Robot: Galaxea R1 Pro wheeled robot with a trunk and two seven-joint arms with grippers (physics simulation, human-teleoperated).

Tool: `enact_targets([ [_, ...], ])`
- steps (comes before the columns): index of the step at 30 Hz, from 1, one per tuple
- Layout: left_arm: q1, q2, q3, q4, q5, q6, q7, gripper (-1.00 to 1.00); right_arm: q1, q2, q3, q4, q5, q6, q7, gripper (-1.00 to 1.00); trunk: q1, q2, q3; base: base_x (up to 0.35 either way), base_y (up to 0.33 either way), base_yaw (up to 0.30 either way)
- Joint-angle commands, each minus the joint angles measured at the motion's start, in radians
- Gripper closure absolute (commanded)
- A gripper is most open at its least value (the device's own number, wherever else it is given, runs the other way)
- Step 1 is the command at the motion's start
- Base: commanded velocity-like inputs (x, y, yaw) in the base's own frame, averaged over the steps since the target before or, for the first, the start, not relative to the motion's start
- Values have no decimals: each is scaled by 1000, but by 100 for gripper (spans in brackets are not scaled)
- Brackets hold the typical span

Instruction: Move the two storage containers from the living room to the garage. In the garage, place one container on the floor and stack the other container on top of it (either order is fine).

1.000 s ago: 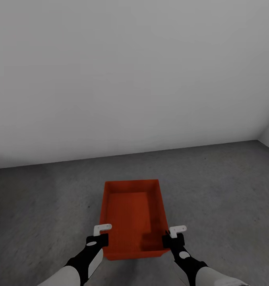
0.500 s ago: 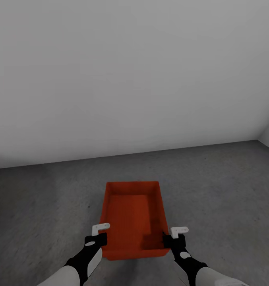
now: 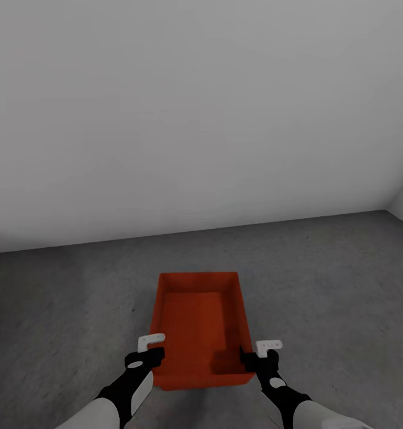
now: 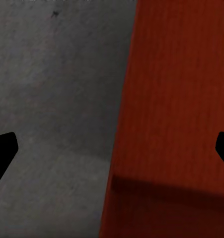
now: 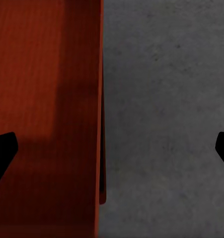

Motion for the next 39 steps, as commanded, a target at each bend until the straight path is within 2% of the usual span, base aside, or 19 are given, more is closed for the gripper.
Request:
enact_targets([
  [1,0,0,-1,-1,10,-1,2,-100,-1,0,4,1,6,-1,-8,-100,0,0,-1,0,0,0],
  [13,0,-2,1,-1,10,-1,2,-100,-1,-1,4,1,5,-1,-8,-100,0,0,-1,0,0,0],
  [39,0,0,3,5,12,1,2,-100,-1,2,4,1,5,1,-11,-100,-100,182,81,0,0,0],
])
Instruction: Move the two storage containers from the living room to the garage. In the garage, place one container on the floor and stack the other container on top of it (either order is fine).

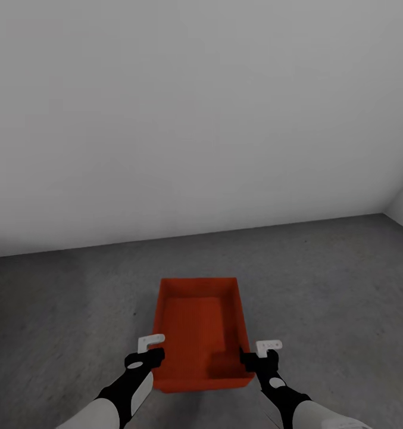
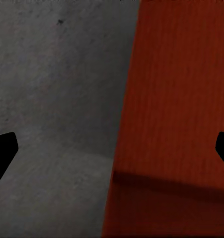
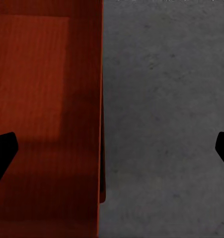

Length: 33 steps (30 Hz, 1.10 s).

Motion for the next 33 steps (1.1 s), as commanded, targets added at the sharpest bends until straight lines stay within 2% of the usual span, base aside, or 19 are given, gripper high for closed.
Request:
enact_targets([
  [1,0,0,-1,0,10,0,3,-100,-1,0,4,1,5,-1,-8,-100,-4,7,3,0,0,0],
  [27,0,3,-7,0,4,-5,3,-100,-1,-1,3,1,4,-2,-8,-100,-104,189,84,0,0,0],
  [29,-1,7,-6,4,4,-6,3,-100,-1,-2,3,1,4,-2,-8,-100,-111,203,90,0,0,0],
  [33,0,42,-4,15,10,-6,2,-100,-2,-9,3,2,4,-2,-8,-100,-127,231,103,0,0,0],
])
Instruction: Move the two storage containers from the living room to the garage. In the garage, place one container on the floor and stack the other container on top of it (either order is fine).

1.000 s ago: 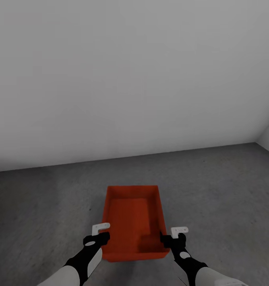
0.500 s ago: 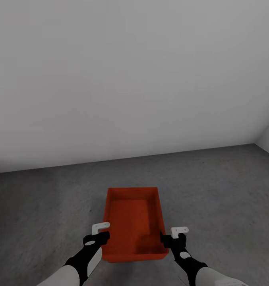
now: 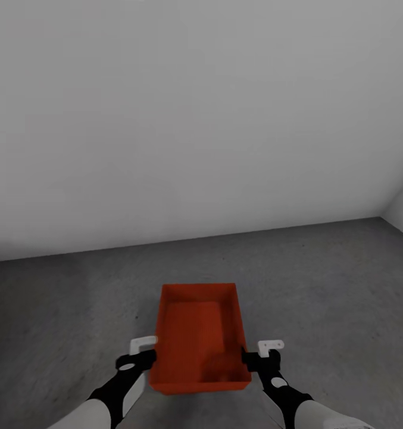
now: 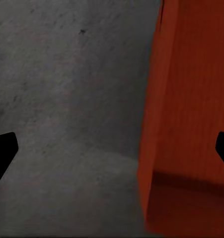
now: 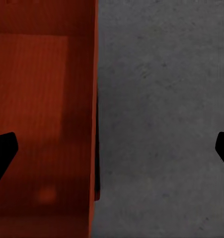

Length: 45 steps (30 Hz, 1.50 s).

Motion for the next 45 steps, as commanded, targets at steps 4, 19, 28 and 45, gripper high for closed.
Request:
enact_targets([
  [4,0,19,3,30,21,-2,2,-100,-4,-4,4,2,5,-1,-5,-100,-15,28,12,0,0,0],
  [19,0,107,12,150,180,-5,-11,-100,-2,-9,7,3,11,12,-2,-100,-73,133,59,0,0,0],
  [28,0,109,11,185,181,-6,-12,-100,-1,-8,8,12,13,15,1,-100,-107,196,87,0,0,0],
  [45,0,109,10,189,175,-4,-13,-100,-1,-7,9,16,13,17,1,-100,-173,315,140,0,0,0],
])
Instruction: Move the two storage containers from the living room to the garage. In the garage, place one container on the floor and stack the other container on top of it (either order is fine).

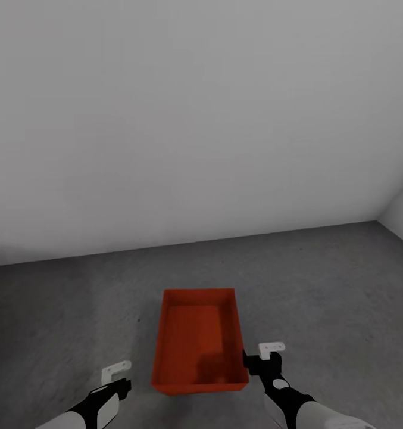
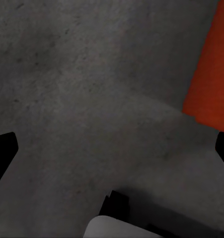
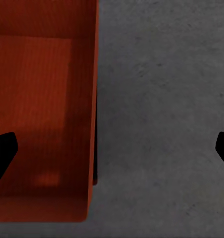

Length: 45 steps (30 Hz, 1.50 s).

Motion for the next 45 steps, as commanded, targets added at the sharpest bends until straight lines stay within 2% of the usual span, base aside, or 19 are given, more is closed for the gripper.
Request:
enact_targets([
  [1,0,0,0,0,5,-1,2,-100,-1,0,5,2,6,0,-8,-100,-4,7,2,0,0,0],
  [3,0,0,0,0,5,-1,2,-100,-1,-6,7,6,7,10,-8,-100,-12,21,9,0,0,0],
  [4,0,0,0,0,5,-1,2,-100,-1,-18,9,8,9,19,-7,-100,-15,28,12,0,0,0],
  [5,0,0,-1,0,3,-1,2,-100,-1,-41,10,11,10,30,-6,-100,-19,35,15,0,0,0],
  [8,0,0,-1,0,4,-1,3,-100,-1,-50,10,12,9,35,-5,-100,-31,56,24,0,0,0],
  [22,0,0,-1,51,12,1,15,-100,6,-59,10,71,6,49,-7,-100,-31,56,24,0,0,0],
  [25,0,-2,-2,70,13,3,13,-100,28,-59,10,73,5,50,-7,-100,-31,56,24,0,0,0],
  [28,6,-2,-2,81,13,5,8,-100,87,-60,10,73,2,52,-6,-100,-31,56,24,0,0,0],
  [31,8,-2,-2,83,13,5,5,-100,103,-60,10,73,1,52,-3,-100,-31,56,24,0,0,0],
  [45,9,0,-2,84,14,1,3,-100,116,-59,10,73,2,91,-1,-100,-31,56,24,0,0,0],
])
